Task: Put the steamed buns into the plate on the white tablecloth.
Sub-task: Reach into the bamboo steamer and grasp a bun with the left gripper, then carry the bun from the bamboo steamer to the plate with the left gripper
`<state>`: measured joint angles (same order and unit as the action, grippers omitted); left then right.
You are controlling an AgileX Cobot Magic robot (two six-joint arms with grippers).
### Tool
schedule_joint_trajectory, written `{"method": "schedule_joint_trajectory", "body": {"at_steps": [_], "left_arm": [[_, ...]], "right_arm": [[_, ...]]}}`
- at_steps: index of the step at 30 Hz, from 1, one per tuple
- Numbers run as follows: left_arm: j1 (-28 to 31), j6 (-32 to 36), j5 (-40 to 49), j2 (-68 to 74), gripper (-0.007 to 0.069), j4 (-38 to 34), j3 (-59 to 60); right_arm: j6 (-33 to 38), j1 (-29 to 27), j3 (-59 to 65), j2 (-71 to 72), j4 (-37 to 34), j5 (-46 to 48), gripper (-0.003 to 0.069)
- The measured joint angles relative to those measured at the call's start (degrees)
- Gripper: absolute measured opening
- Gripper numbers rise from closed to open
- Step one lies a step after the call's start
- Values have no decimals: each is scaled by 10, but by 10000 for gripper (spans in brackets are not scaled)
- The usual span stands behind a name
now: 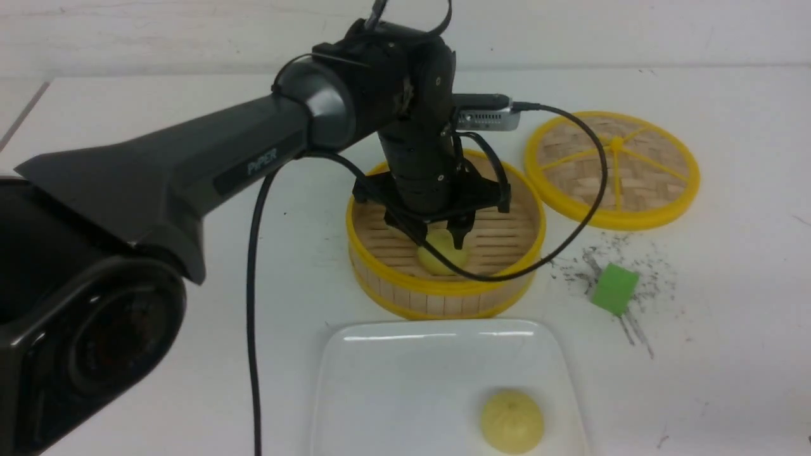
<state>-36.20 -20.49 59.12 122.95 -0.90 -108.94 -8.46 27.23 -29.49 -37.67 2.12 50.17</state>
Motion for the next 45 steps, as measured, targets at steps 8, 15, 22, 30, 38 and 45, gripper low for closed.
{"method": "schedule_joint_trajectory", "body": {"at_steps": [8, 15, 22, 30, 38, 45], "left_arm": [[0, 12, -12, 0, 373, -5, -3], [0, 12, -12, 13, 357, -5, -3], [0, 13, -9, 36, 242, 15, -4], [0, 15, 4, 29, 21, 3, -17], [0, 20, 79, -66, 20, 3, -103], [-1, 45, 118, -232, 20, 31, -104]], "right_arm": [[0, 0, 0, 0, 0, 0, -2], [0, 0, 0, 0, -1, 0, 1], [0, 0, 0, 0, -1, 0, 4], [0, 0, 0, 0, -1, -2, 13], [0, 0, 0, 0, -1, -2, 20], [0, 0, 0, 0, -11, -3, 26]]}}
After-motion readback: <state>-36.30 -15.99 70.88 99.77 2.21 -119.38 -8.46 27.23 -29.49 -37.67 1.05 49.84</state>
